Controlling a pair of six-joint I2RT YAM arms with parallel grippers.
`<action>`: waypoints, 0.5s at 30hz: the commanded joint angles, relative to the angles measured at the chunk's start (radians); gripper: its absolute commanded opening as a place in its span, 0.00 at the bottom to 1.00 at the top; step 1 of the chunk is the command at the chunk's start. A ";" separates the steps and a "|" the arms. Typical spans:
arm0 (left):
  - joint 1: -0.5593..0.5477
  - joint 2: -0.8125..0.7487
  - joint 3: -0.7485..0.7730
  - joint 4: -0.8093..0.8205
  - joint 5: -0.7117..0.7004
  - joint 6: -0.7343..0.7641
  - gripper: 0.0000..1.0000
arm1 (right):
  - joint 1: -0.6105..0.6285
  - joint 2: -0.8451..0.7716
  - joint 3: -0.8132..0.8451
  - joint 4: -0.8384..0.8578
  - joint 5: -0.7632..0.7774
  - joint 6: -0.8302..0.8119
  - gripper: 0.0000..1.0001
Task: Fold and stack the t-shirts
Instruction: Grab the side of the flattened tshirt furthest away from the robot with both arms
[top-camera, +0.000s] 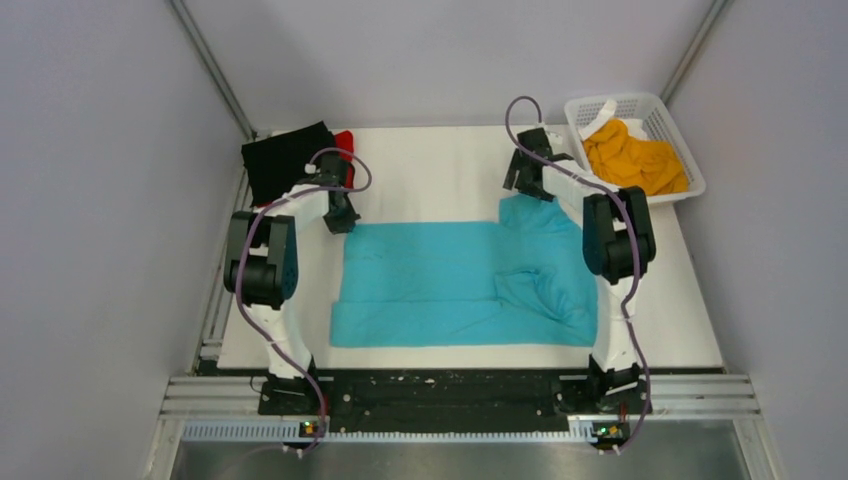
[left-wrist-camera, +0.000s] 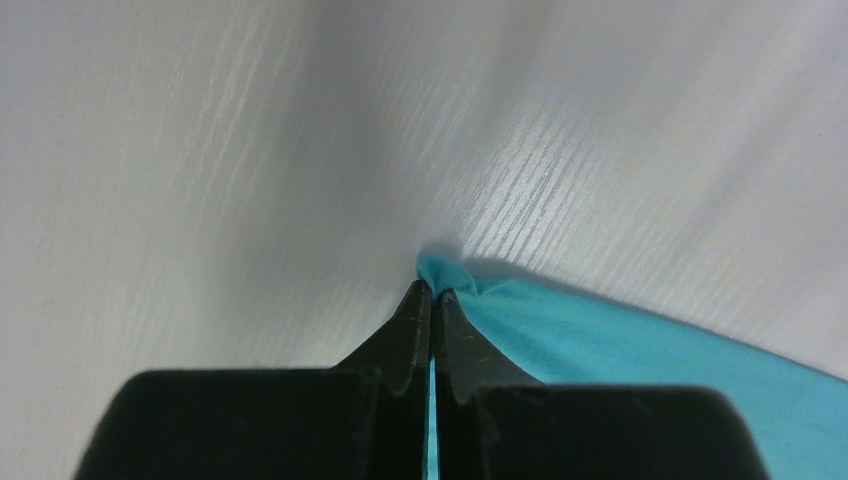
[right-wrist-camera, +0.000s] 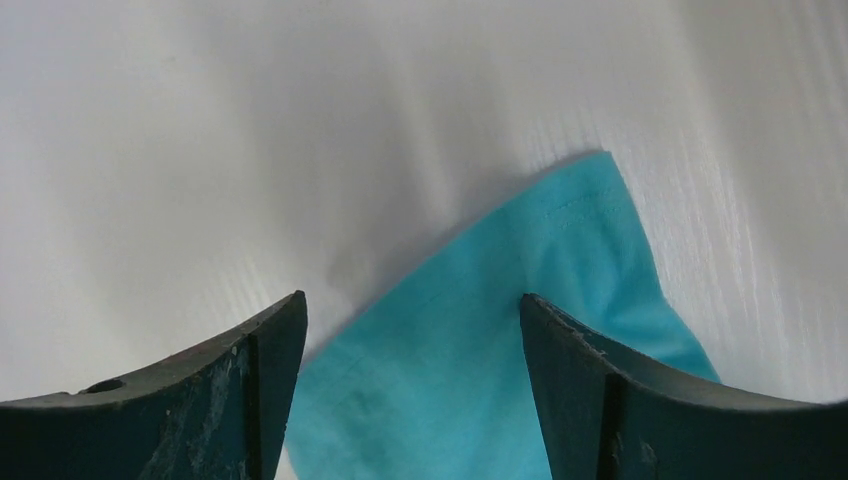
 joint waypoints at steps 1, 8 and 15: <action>0.011 -0.022 0.021 -0.035 -0.024 0.008 0.00 | -0.019 0.059 0.084 -0.069 0.033 -0.009 0.76; 0.011 -0.023 0.019 -0.039 -0.037 0.007 0.00 | -0.028 0.100 0.071 -0.088 0.042 0.009 0.64; 0.013 -0.025 0.021 -0.037 -0.039 0.004 0.00 | -0.027 0.084 0.051 -0.048 0.029 -0.010 0.20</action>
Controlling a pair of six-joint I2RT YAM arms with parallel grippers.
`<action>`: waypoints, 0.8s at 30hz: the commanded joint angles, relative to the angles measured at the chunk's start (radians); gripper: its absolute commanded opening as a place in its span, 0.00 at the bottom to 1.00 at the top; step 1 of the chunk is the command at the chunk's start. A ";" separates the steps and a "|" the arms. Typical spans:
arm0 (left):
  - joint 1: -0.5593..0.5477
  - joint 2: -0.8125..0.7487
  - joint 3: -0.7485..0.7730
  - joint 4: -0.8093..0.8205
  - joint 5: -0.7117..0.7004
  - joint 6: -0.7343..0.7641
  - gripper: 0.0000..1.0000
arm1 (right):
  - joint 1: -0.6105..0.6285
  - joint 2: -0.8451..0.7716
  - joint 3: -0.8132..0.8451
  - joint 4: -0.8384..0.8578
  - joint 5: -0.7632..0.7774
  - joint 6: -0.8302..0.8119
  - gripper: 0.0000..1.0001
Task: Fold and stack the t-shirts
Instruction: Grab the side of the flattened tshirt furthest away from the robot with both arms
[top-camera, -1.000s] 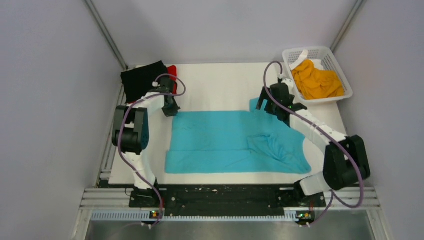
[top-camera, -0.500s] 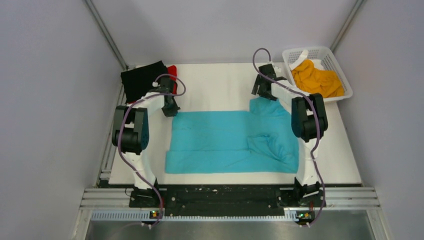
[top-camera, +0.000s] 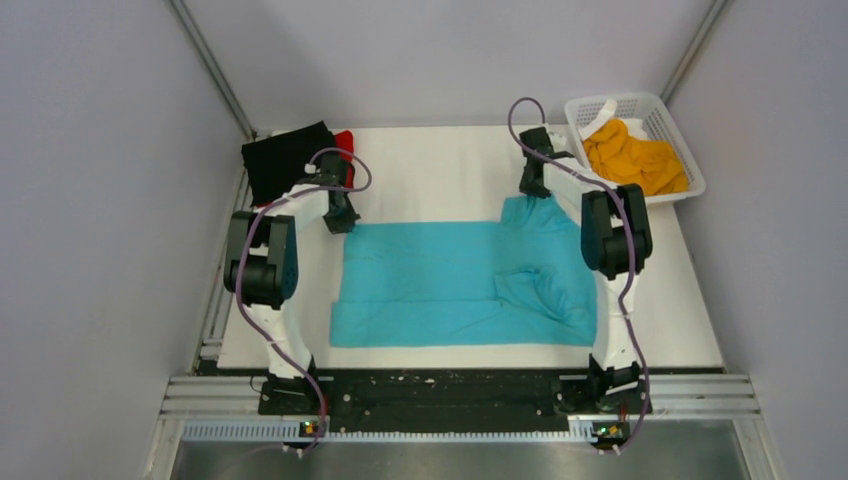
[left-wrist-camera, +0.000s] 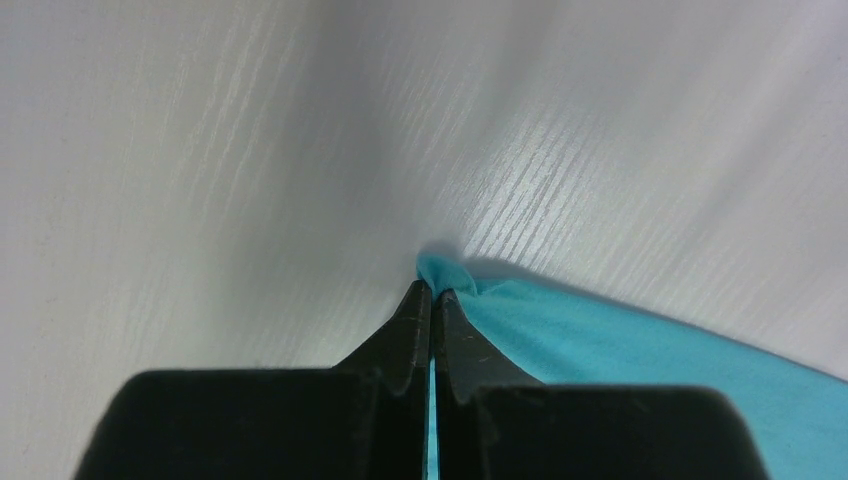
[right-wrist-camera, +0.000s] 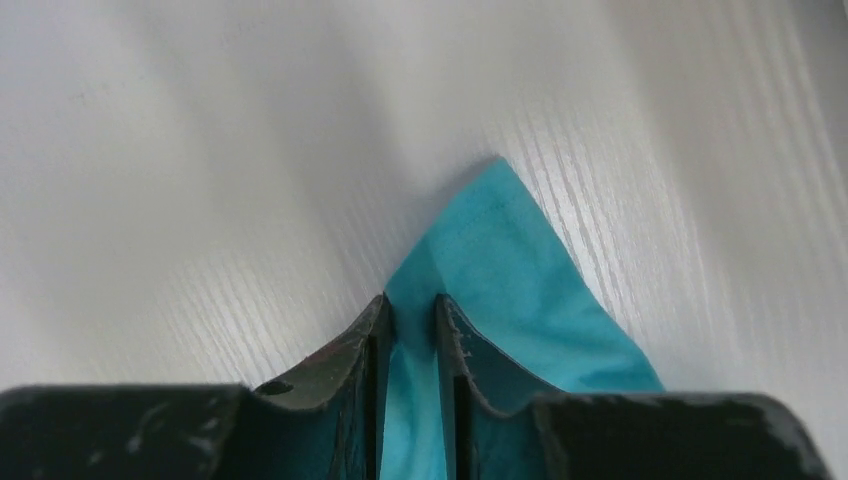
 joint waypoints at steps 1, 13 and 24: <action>0.013 -0.023 0.021 -0.031 -0.036 0.004 0.00 | -0.006 0.008 -0.011 0.034 -0.034 -0.017 0.13; 0.031 0.031 0.135 -0.049 -0.019 0.020 0.00 | -0.006 -0.043 0.043 0.236 -0.099 -0.204 0.00; 0.029 -0.079 0.000 0.044 0.090 0.013 0.00 | 0.002 -0.323 -0.286 0.269 -0.220 -0.076 0.00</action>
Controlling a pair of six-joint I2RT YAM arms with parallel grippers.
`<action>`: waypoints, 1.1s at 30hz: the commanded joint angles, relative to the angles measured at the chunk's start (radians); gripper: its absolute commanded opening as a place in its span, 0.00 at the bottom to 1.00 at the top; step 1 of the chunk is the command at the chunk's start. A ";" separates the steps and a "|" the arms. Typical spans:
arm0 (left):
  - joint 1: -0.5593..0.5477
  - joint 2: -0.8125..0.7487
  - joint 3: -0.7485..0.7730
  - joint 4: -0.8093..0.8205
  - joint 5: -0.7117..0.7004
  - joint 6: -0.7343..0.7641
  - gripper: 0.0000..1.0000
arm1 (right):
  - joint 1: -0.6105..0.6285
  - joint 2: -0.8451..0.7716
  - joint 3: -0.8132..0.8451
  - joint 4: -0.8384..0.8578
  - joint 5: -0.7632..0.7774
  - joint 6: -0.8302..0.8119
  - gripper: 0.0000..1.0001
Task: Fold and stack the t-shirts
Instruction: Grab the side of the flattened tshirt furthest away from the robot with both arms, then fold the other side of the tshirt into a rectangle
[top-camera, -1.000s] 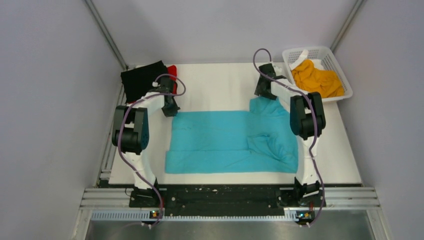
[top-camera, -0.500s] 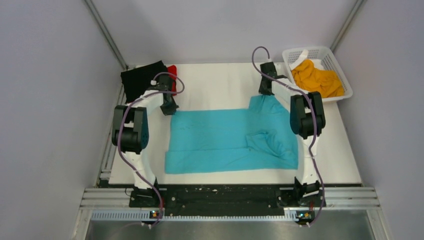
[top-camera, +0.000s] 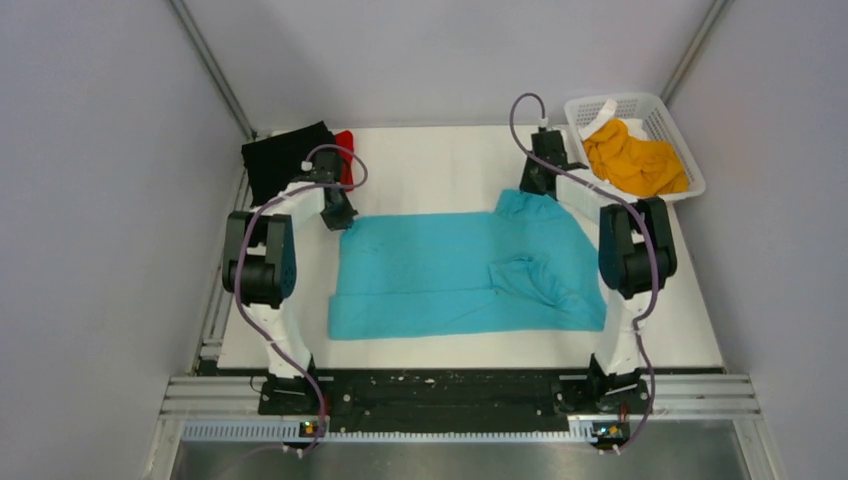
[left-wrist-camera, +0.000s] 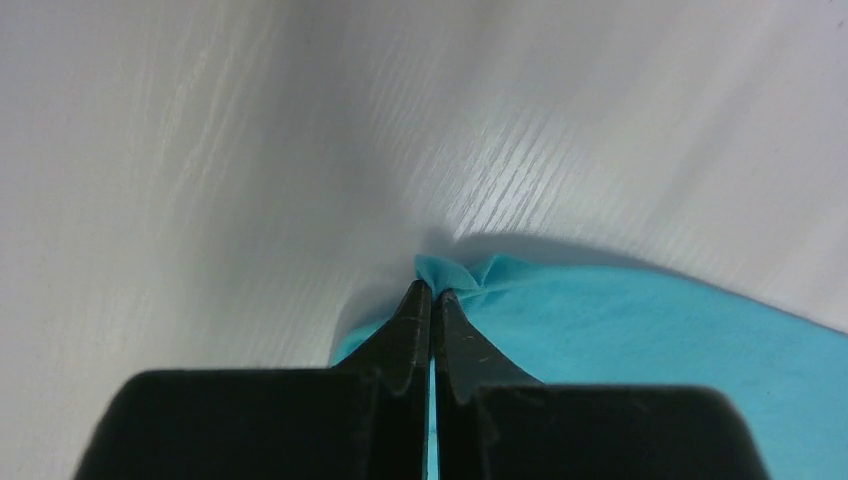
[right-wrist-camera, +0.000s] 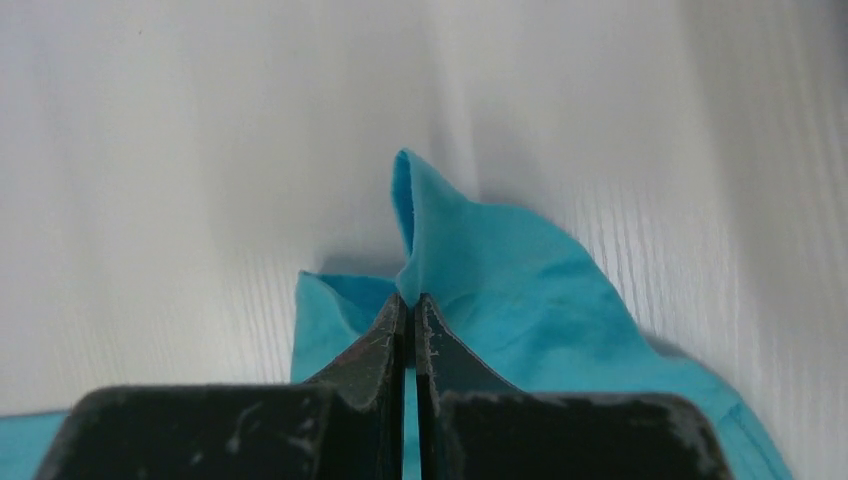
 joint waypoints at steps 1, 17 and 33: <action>0.004 -0.105 -0.068 0.058 0.048 0.007 0.00 | 0.009 -0.191 -0.135 0.036 -0.046 0.067 0.00; -0.004 -0.489 -0.476 0.147 -0.007 -0.143 0.00 | 0.086 -0.734 -0.599 -0.050 -0.108 0.083 0.00; -0.031 -0.700 -0.661 0.151 0.021 -0.217 0.00 | 0.085 -1.064 -0.724 -0.231 -0.060 0.155 0.00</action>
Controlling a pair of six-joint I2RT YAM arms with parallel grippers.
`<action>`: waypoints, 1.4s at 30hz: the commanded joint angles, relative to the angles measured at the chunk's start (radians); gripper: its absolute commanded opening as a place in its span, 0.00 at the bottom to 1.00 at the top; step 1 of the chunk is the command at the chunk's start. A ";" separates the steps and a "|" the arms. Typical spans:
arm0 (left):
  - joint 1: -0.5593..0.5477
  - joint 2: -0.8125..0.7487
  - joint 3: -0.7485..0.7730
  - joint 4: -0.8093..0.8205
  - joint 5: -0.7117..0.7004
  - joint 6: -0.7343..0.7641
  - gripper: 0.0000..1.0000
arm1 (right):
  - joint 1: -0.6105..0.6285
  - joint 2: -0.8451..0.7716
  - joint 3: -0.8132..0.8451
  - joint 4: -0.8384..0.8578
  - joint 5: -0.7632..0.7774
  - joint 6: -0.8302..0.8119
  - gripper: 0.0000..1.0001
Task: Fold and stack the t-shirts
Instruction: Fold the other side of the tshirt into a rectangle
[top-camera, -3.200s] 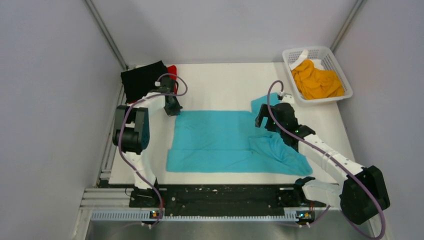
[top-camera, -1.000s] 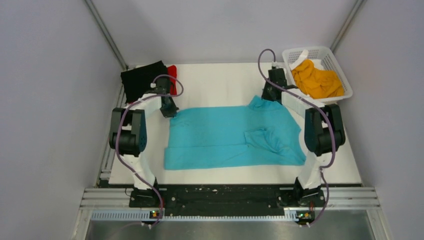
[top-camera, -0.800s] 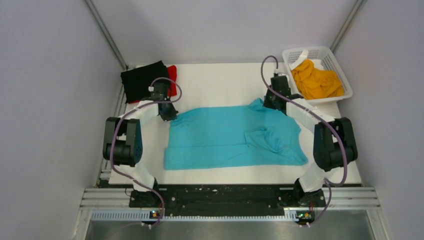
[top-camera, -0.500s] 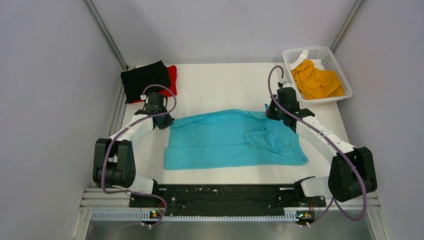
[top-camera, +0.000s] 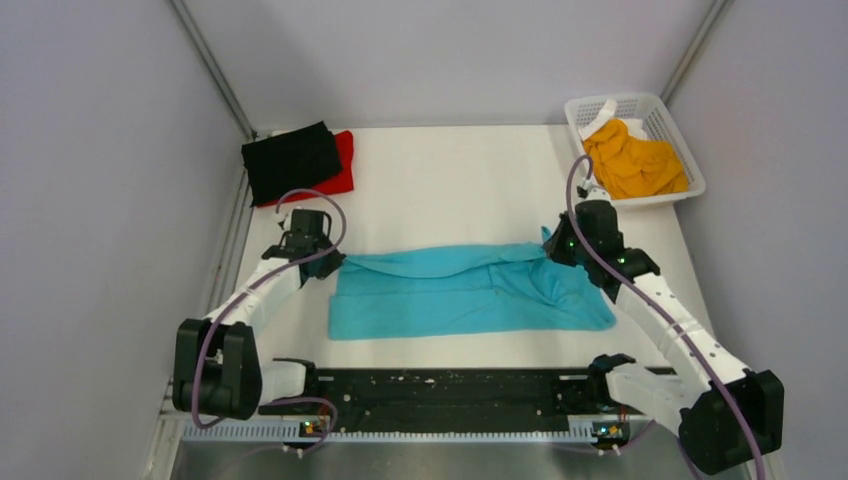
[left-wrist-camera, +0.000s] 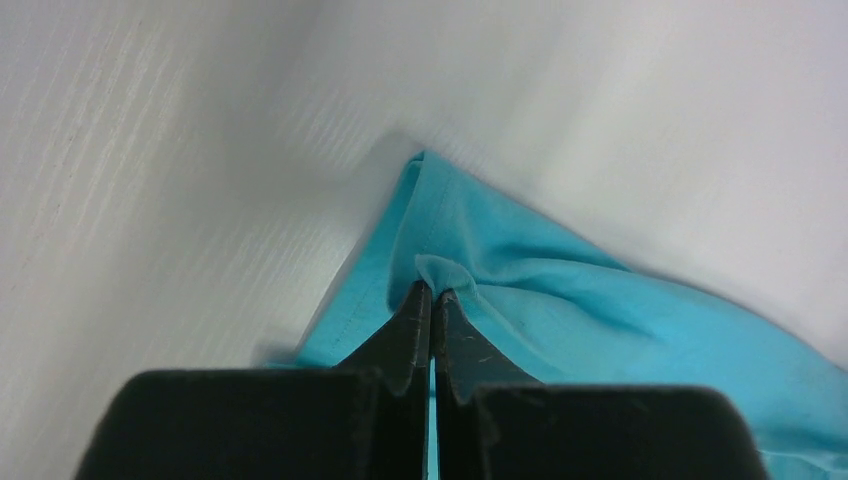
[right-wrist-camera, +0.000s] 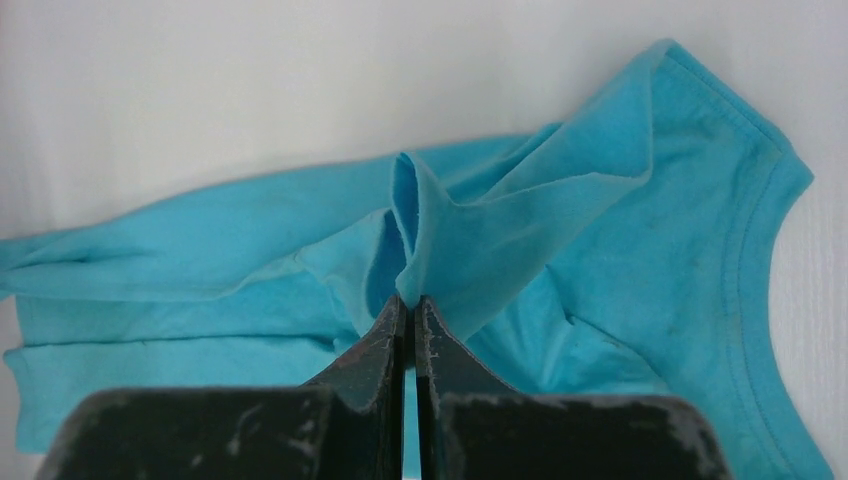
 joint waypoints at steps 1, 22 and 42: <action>-0.018 -0.035 -0.020 0.017 0.002 -0.021 0.00 | 0.008 -0.056 0.005 -0.056 0.047 0.023 0.00; -0.051 -0.238 -0.017 -0.240 -0.203 -0.132 0.62 | 0.011 -0.337 -0.074 -0.464 0.077 0.156 0.37; -0.247 0.075 0.088 0.019 0.062 -0.036 0.99 | 0.012 -0.041 -0.204 0.181 -0.183 0.147 0.95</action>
